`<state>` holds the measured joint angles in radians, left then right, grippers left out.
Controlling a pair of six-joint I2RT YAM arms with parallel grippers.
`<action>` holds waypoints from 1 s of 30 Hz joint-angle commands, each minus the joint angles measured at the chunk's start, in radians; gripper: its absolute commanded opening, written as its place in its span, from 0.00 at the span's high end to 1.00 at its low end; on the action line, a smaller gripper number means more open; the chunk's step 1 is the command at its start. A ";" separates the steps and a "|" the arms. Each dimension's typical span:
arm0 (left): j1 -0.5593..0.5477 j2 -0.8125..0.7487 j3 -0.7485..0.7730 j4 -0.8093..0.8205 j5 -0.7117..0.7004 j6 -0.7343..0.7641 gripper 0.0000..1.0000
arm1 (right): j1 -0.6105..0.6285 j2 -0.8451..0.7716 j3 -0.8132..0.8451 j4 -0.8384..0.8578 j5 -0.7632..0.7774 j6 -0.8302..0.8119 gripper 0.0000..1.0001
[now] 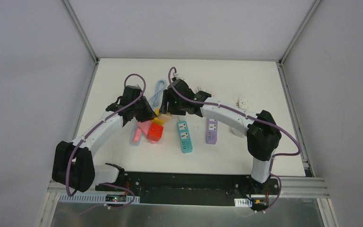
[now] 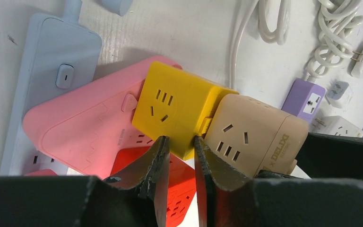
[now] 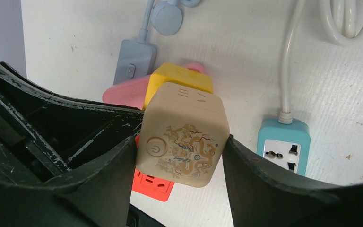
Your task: Pull the plug off the socket
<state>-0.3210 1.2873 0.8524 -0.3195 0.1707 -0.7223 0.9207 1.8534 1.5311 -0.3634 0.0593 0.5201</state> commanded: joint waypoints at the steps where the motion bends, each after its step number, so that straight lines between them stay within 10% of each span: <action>1: -0.024 0.018 -0.065 -0.077 -0.081 -0.005 0.80 | 0.033 0.025 0.036 -0.044 0.035 0.020 0.42; 14: -0.024 -0.007 -0.103 -0.080 -0.125 -0.005 0.81 | 0.030 0.054 0.038 -0.040 0.052 0.086 0.26; 25: -0.024 -0.003 -0.087 -0.141 -0.195 0.002 0.83 | 0.032 0.008 0.049 -0.001 0.099 0.084 1.00; 30: -0.023 0.007 -0.087 -0.152 -0.207 0.003 0.84 | 0.018 -0.039 0.032 0.055 0.014 0.094 1.00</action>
<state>-0.3408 1.2457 0.8051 -0.3016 0.0586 -0.7414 0.9512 1.9083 1.5444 -0.3656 0.1181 0.6102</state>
